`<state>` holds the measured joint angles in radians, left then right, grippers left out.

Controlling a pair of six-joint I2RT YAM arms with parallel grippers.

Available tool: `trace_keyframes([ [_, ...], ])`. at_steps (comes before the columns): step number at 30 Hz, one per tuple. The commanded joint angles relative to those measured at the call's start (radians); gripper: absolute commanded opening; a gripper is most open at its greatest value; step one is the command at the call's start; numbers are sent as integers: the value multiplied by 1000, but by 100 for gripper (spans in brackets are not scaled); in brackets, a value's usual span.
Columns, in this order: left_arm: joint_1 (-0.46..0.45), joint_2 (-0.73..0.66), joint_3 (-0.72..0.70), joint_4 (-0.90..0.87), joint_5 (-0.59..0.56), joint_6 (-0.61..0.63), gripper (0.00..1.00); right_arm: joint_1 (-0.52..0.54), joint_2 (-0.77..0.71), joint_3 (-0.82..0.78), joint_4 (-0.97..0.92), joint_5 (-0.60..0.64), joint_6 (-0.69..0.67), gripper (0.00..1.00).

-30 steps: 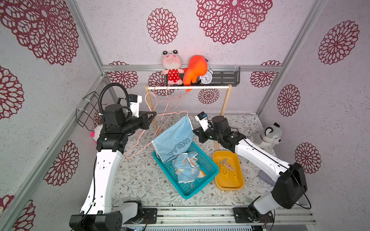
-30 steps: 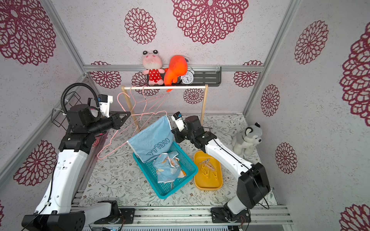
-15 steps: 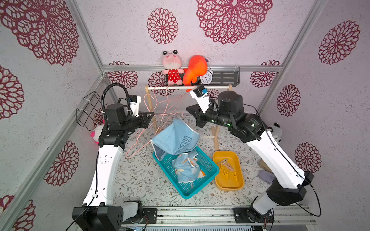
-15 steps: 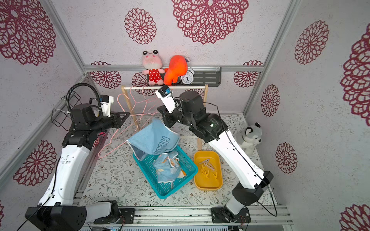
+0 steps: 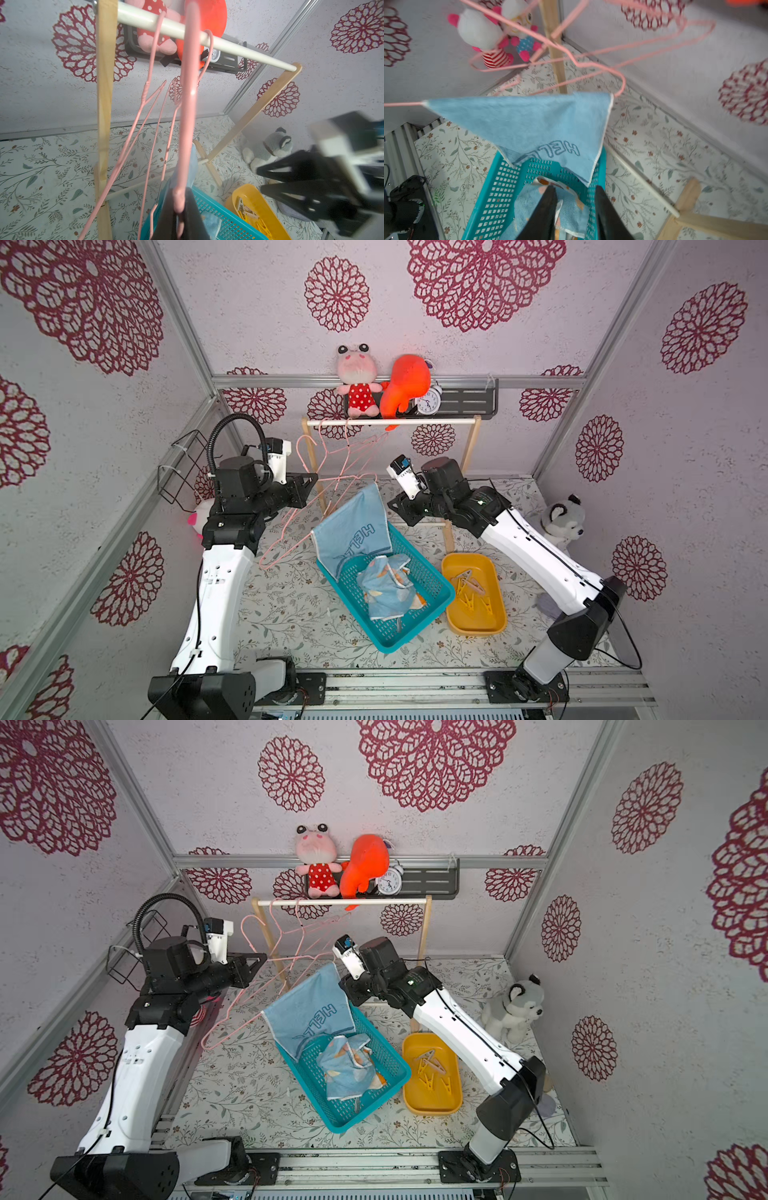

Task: Remove the clothespins securing towels to the hanger
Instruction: Remove the towel from the hanger.

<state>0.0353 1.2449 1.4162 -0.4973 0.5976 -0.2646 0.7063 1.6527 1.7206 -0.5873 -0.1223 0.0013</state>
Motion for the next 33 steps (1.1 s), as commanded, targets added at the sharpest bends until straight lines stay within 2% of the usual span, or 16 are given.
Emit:
trace_keyframes([
  [1,-2,-15,-5,38,36,-16,0,-48,-26,-37,203,-95,74,43],
  [16,-3,-24,-11,57,70,-34,0,-54,223,116,270,-212,84,55],
  [23,-3,-27,-12,57,71,-36,0,-54,277,163,283,-253,100,55],
  [25,-3,-26,-12,57,70,-35,0,-53,275,159,293,-261,107,47],
  [29,-3,-21,-13,49,52,-23,0,-52,242,142,286,-257,106,21],
  [31,-2,-15,-11,46,48,-20,0,-49,215,127,270,-231,94,14],
  [33,-3,-10,-11,40,34,-13,0,-44,180,108,247,-208,80,11],
])
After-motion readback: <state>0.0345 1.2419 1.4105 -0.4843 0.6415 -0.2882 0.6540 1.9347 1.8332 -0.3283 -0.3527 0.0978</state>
